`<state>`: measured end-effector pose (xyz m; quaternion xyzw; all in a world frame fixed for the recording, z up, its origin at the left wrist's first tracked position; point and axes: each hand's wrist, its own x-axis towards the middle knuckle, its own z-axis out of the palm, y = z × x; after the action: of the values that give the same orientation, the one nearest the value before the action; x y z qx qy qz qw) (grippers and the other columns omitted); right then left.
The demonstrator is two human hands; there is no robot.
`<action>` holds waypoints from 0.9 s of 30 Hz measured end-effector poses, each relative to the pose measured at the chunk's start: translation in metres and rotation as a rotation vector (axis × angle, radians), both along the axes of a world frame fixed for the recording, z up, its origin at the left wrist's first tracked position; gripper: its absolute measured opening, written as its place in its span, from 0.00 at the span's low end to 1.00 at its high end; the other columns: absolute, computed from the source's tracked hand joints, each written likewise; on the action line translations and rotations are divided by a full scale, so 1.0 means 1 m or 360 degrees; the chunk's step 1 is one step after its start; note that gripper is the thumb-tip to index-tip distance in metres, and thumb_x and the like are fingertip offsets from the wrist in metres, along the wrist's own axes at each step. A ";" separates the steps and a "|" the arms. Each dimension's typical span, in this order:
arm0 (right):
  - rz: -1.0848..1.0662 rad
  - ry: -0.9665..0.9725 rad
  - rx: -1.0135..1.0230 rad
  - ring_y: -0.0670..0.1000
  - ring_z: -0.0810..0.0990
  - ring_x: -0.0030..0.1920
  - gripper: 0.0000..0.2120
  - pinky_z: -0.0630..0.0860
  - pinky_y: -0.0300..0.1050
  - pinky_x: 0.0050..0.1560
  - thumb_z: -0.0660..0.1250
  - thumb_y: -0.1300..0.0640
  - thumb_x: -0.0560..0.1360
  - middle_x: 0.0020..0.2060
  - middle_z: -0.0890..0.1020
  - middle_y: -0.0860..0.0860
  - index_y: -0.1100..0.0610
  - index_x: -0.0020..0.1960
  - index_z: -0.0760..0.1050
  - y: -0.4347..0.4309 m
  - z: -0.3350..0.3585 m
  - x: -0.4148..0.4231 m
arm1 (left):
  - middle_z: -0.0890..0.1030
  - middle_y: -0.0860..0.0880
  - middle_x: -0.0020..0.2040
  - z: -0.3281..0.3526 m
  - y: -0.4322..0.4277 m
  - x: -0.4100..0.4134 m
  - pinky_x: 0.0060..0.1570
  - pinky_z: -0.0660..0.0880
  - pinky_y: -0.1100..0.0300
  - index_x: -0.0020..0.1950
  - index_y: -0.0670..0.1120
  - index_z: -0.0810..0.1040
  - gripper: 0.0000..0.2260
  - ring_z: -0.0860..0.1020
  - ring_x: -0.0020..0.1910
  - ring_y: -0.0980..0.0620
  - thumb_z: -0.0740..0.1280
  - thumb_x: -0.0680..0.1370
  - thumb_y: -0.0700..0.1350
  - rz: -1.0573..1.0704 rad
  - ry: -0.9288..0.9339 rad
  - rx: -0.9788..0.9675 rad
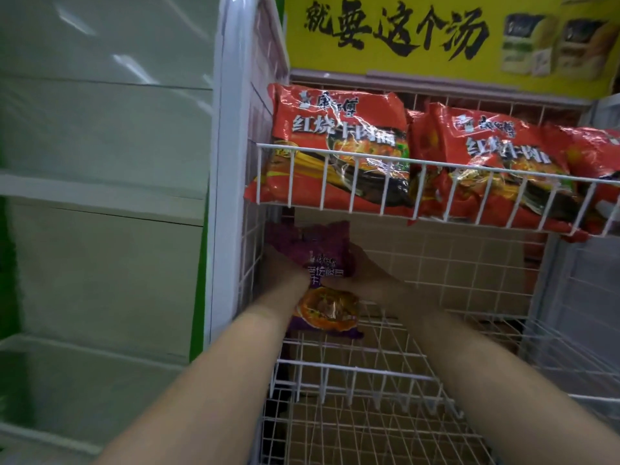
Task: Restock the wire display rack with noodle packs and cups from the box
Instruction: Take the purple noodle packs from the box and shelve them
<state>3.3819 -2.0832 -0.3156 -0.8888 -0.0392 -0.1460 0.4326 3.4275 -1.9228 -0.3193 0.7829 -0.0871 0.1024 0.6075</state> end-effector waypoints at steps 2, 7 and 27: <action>-0.0045 0.0075 -0.0090 0.50 0.69 0.70 0.55 0.69 0.52 0.70 0.80 0.43 0.63 0.72 0.68 0.47 0.53 0.78 0.51 0.000 0.000 0.001 | 0.64 0.44 0.76 -0.004 -0.005 -0.003 0.66 0.69 0.50 0.80 0.48 0.46 0.44 0.69 0.70 0.42 0.71 0.74 0.50 0.0014 -0.0004 0.0072; -0.0248 -0.0008 -0.0383 0.52 0.70 0.69 0.47 0.66 0.40 0.60 0.74 0.43 0.71 0.71 0.68 0.50 0.56 0.77 0.49 0.009 -0.004 -0.006 | 0.53 0.37 0.77 -0.006 0.000 -0.024 0.66 0.69 0.41 0.78 0.47 0.32 0.62 0.63 0.72 0.37 0.79 0.64 0.54 -0.0128 -0.0045 0.0645; -0.0516 -0.0066 -0.0508 0.61 0.76 0.62 0.21 0.72 0.46 0.55 0.54 0.44 0.83 0.64 0.76 0.59 0.56 0.69 0.66 0.022 0.013 -0.052 | 0.61 0.38 0.73 -0.004 0.012 -0.082 0.60 0.70 0.46 0.77 0.45 0.53 0.29 0.65 0.69 0.37 0.57 0.81 0.57 0.0032 -0.0411 0.1338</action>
<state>3.3294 -2.0608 -0.3027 -0.9374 0.0727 -0.2240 0.2566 3.3453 -1.9112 -0.3230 0.9435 -0.1889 0.1610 0.2193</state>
